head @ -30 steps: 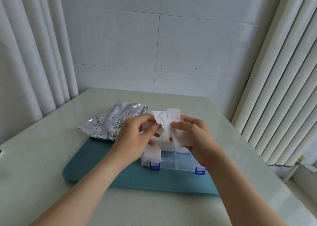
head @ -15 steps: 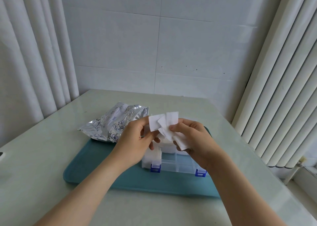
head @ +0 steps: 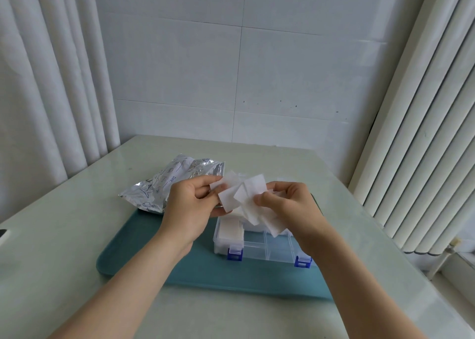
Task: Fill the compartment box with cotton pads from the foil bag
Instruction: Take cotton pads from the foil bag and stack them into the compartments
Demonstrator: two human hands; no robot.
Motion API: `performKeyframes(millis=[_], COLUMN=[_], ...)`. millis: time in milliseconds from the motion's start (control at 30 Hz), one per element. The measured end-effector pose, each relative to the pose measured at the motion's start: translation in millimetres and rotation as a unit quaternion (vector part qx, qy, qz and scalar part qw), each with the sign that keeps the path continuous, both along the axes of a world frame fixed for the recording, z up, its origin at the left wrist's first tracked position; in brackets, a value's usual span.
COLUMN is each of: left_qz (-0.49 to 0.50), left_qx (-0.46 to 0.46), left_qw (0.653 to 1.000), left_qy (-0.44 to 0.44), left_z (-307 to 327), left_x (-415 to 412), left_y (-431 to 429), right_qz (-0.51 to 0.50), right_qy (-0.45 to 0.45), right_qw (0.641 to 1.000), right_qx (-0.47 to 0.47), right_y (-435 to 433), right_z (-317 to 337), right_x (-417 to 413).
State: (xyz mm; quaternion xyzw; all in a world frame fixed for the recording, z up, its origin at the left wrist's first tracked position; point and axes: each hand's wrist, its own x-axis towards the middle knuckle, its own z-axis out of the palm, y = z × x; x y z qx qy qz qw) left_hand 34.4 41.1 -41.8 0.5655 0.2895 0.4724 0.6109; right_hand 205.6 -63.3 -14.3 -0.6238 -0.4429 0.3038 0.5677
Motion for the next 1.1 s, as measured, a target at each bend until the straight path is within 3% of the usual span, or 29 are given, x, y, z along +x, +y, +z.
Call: performKeyframes(millis=[200,500,900,1100], left_qz=[-0.043,-0.109,-0.107,-0.092], left_qx=[-0.008,-0.124,-0.074,-0.05], left_qw=[0.999,0.983,0.988,0.994], left_qy=[-0.009,-0.082,-0.08,-0.028], left_z=[2,10,8,6], left_x=[2,8,7,3], left_y=[-4,-11,-11,-7], right_qz=[-0.024,-0.054,-0.036,-0.02], right_qy=[-0.008,0.013,0.003,-0.047], right_qw=[1.0,0.998,0.999,0.998], right_qx=[0.01,0.031,0.019,0.024], right_y=[2,5,3,1], right_z=[-3,-6,-7,-5], right_x=[-3,-3,-4,-4])
